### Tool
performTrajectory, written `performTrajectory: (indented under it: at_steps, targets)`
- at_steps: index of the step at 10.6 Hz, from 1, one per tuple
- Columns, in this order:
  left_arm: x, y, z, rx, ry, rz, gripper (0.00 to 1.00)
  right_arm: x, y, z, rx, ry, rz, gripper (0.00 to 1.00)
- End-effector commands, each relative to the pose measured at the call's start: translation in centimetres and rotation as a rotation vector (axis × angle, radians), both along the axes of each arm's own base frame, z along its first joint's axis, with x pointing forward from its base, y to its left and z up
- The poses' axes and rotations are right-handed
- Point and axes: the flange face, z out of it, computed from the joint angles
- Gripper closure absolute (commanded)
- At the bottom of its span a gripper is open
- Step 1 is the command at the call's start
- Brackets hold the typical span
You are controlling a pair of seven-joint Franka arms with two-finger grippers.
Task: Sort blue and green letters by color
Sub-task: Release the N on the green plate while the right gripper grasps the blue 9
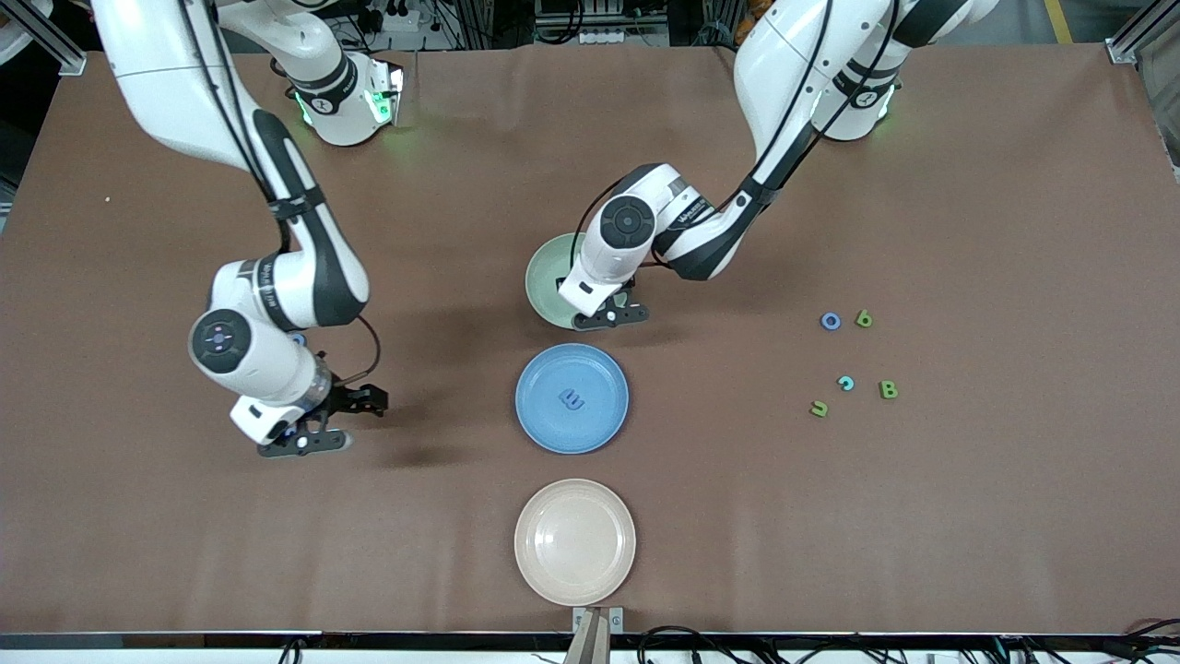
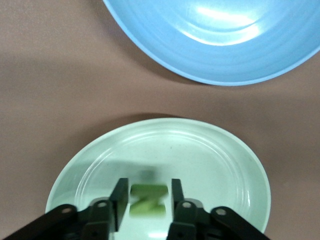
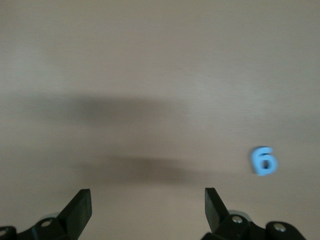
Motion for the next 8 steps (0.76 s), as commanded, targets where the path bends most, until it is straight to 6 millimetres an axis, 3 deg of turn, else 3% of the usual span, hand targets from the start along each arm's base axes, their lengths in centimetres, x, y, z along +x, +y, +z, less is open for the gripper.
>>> performTrajectory:
  at_steps: [1, 3, 4, 6, 8]
  targets:
    - [1.8, 0.9, 0.4, 0.020, -0.039, 0.012, 0.00, -0.1, -4.7, -0.5, 0.000, 0.012, 0.060, 0.00]
    - [3.4, 2.1, 3.1, 0.063, -0.125, -0.034, 0.00, 0.2, -8.7, -2.6, -0.005, 0.025, 0.117, 0.00]
    - [5.0, 3.8, 5.6, 0.090, -0.141, -0.024, 0.00, 0.3, -9.8, -3.9, -0.011, 0.021, 0.159, 0.00]
    - [6.5, 6.6, 9.8, 0.166, -0.170, -0.062, 0.00, 0.4, -11.4, -5.7, -0.017, 0.013, 0.193, 0.00]
    - [8.9, 11.0, 13.0, 0.214, -0.167, -0.098, 0.00, 0.6, -11.9, -6.5, -0.017, 0.017, 0.213, 0.00]
